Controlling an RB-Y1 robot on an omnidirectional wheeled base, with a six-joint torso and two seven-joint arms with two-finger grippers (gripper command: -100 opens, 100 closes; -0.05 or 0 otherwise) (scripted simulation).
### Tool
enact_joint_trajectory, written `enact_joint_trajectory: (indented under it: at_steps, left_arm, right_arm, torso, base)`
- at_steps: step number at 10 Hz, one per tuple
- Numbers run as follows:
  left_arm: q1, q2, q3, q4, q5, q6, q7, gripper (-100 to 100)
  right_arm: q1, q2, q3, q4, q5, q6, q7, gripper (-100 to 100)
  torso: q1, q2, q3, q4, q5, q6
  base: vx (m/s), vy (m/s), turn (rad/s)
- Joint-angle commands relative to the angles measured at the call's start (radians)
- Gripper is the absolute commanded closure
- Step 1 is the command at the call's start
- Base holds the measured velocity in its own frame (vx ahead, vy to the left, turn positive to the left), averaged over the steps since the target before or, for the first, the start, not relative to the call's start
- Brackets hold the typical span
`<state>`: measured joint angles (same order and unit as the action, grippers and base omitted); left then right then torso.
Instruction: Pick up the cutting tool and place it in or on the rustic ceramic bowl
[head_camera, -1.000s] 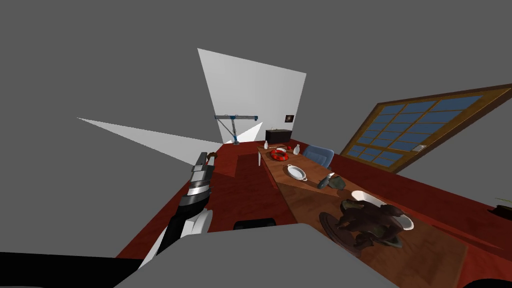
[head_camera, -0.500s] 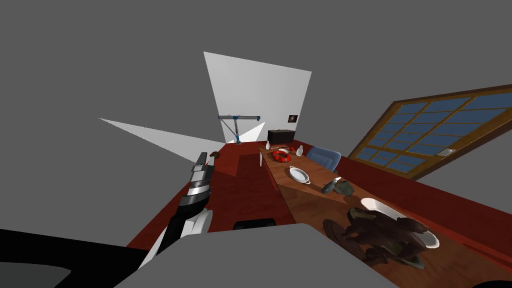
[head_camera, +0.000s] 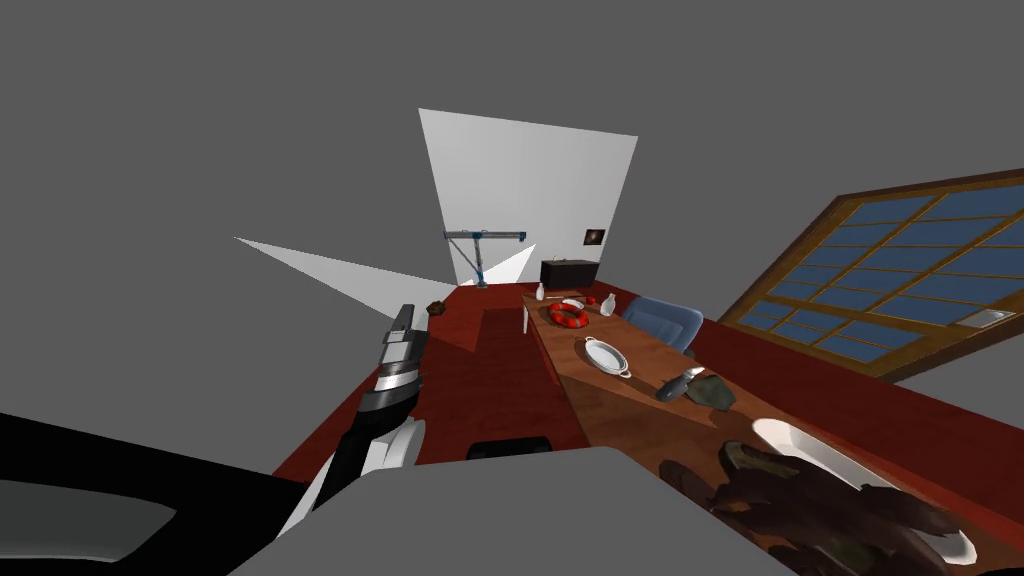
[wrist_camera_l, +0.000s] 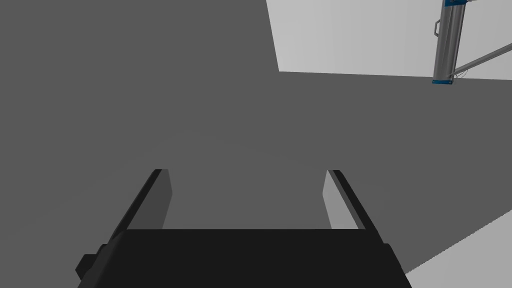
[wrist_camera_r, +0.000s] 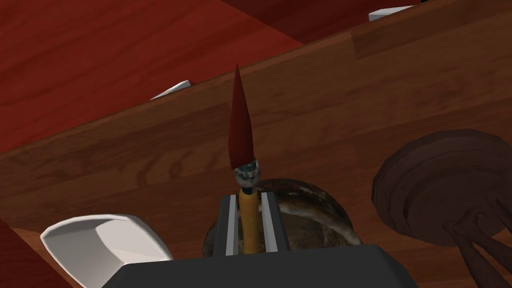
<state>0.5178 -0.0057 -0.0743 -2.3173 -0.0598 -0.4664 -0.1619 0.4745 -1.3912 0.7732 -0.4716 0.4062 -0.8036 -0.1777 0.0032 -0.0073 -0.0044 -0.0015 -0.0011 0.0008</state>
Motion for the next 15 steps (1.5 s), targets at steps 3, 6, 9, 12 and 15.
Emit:
enact_joint_trajectory:
  at_steps: [3, 6, 9, 12, 15]
  left_arm:
    - [0.0, 0.0, 0.0, 0.0, 0.0, 0.0, 0.0, 0]
    - [0.0, 0.0, 0.0, 0.0, 0.0, 0.0, 0.0, 0]
    - [0.0, 0.0, 0.0, 0.0, 0.0, 0.0, 0.0, 0]
    - [0.0, 0.0, 0.0, 0.0, 0.0, 0.0, 0.0, 0]
    - [0.0, 0.0, 0.0, 0.0, 0.0, 0.0, 0.0, 0]
  right_arm:
    - [-0.06, 0.003, -0.016, 0.053, 0.057, -0.091, -0.039, 100]
    - [-0.088, 0.006, -0.024, 0.077, 0.084, -0.135, -0.057, 100]
    - [-0.119, 0.02, -0.024, 0.122, 0.105, -0.173, -0.059, 100]
    - [-0.122, 0.02, -0.025, 0.125, 0.107, -0.179, -0.06, -100]
    - [-0.122, 0.02, -0.025, 0.125, 0.107, -0.179, -0.06, 0]
  torso:
    - [0.0, -0.002, -0.001, 0.0, 0.0, -0.002]
    - [0.0, -0.001, -0.001, 0.0, 0.0, 0.0]
    - [-0.003, -0.001, -0.001, 0.0, -0.001, -0.001]
    - [0.0, 0.003, 0.002, 0.001, -0.001, 0.001]
    - [0.001, 0.003, 0.002, 0.001, -0.001, 0.002]
  base:
    - [0.039, -0.018, 0.121]
    - [0.042, -0.023, 0.069]
    - [0.034, -0.044, 0.083]
    - [0.002, -0.002, 0.001]
    - [0.0, 0.0, 0.0]
